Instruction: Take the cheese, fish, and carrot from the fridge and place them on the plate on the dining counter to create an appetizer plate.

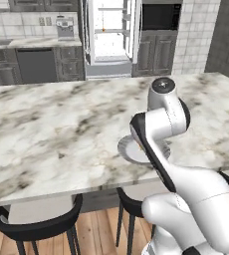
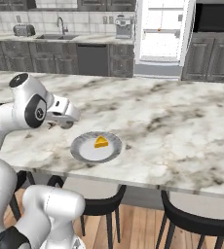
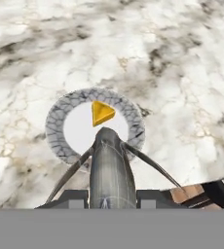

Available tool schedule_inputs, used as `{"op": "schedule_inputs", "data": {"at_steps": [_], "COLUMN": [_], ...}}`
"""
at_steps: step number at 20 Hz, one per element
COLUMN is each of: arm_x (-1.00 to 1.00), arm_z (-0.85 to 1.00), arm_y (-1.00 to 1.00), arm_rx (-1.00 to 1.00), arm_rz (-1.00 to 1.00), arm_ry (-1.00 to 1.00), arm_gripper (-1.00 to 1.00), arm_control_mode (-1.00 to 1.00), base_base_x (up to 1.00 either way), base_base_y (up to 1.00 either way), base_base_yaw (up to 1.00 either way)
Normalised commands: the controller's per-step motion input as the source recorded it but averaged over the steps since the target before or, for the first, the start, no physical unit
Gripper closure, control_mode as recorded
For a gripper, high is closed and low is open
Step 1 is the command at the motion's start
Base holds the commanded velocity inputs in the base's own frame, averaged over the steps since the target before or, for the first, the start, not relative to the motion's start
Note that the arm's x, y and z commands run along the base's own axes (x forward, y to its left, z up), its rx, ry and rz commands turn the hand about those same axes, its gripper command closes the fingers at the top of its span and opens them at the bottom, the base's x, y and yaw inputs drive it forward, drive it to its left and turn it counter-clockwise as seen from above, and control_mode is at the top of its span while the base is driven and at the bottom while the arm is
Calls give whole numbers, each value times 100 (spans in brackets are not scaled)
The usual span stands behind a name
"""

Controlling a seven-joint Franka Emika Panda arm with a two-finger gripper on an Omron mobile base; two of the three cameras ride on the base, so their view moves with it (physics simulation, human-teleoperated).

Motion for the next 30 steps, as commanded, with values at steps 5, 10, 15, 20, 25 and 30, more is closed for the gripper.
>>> {"op": "schedule_inputs", "data": {"at_steps": [5,10,15,20,25,30], "arm_x": [67,43,42,56,57,47], "arm_z": [-90,-82,-55,-45,-30,-10], "arm_y": [9,17,0,0,0,0], "arm_rx": [0,0,0,0,0,0], "arm_rz": [0,-1,-5,-4,-5,-7], "arm_ry": [0,-2,-8,-3,0,0], "arm_gripper": [100,100,100,100,100,100], "arm_control_mode": [-100,-100,-100,-100,-100,-100], "base_base_x": [0,0,0,0,0,0], "base_base_y": [0,0,0,0,0,0], "base_base_yaw": [0,0,0,0,0,0]}}
